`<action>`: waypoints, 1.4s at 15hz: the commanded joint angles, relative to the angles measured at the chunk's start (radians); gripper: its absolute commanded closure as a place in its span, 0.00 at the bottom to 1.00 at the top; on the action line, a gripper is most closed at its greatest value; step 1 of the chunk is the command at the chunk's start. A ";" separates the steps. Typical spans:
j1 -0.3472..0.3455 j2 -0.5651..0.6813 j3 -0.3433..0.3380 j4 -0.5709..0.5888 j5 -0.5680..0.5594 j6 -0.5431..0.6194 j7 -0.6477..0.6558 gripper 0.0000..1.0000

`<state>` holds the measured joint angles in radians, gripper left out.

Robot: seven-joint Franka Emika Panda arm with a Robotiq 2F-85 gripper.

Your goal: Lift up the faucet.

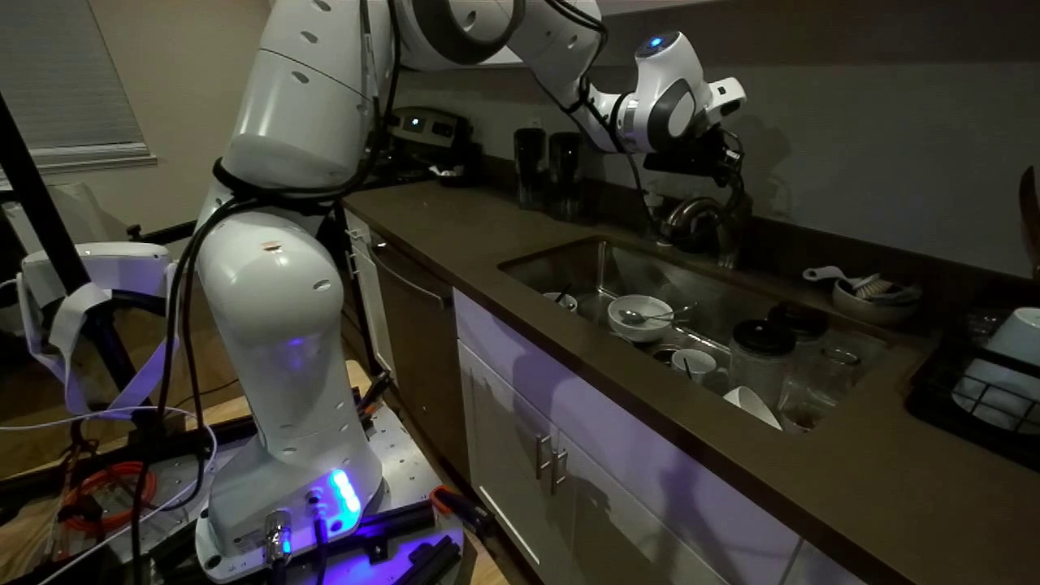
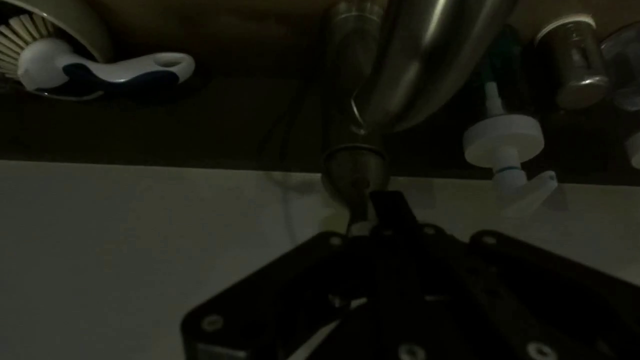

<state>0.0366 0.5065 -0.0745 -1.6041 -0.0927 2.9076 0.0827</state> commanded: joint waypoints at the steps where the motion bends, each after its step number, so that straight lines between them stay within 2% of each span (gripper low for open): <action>1: -0.025 0.065 0.018 0.115 0.027 -0.043 -0.024 0.99; 2: -0.005 0.066 0.004 0.093 0.015 -0.030 0.000 0.99; 9: -0.016 0.119 0.012 0.171 0.023 -0.057 -0.007 0.99; 18: 0.047 0.128 -0.127 0.211 -0.020 -0.034 0.121 0.99; 20: 0.036 0.131 -0.124 0.233 -0.003 -0.031 0.121 0.99; 21: 0.050 0.135 -0.145 0.248 -0.009 -0.049 0.132 0.99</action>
<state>0.0670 0.6127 -0.1878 -1.4200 -0.0937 2.8684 0.1706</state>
